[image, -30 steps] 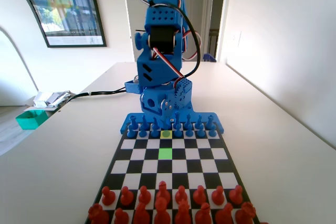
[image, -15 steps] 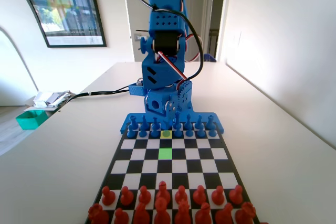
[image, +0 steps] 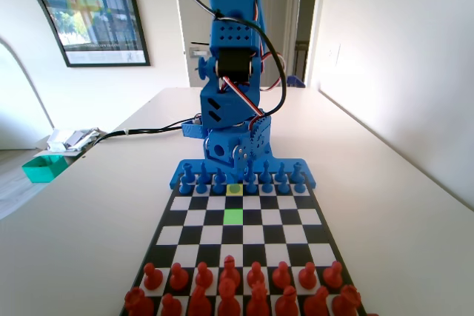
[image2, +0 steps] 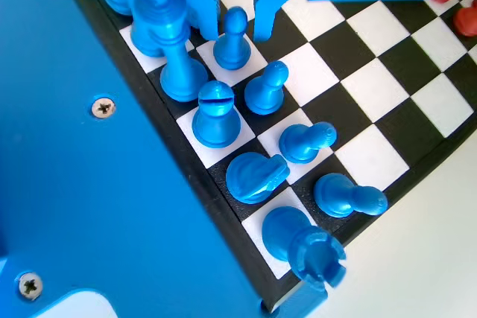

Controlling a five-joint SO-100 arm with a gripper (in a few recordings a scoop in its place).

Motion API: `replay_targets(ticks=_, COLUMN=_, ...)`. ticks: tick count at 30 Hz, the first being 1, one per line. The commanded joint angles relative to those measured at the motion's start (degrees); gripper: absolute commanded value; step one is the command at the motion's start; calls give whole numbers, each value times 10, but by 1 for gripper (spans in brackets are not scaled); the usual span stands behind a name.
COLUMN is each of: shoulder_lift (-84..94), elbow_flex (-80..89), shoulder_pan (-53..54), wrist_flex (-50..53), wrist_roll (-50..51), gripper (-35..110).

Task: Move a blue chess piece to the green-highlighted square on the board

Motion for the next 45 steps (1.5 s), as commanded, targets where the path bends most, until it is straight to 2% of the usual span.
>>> replay_targets(ticks=1, shoulder_lift=4, elbow_flex=8, shoulder_pan=9, wrist_flex=-7, wrist_roll=-9, gripper=8)
replay_targets(ticks=21, shoulder_lift=0, elbow_flex=-8, shoulder_pan=11, wrist_flex=13, wrist_roll=-14, gripper=1)
replay_targets(ticks=34, shoulder_lift=-7, elbow_flex=-155, shoulder_pan=10, wrist_flex=153, wrist_roll=44, gripper=1)
replay_targets(ticks=45, shoulder_lift=-90, elbow_flex=-248, shoulder_pan=-6, wrist_flex=150, wrist_roll=121, gripper=1)
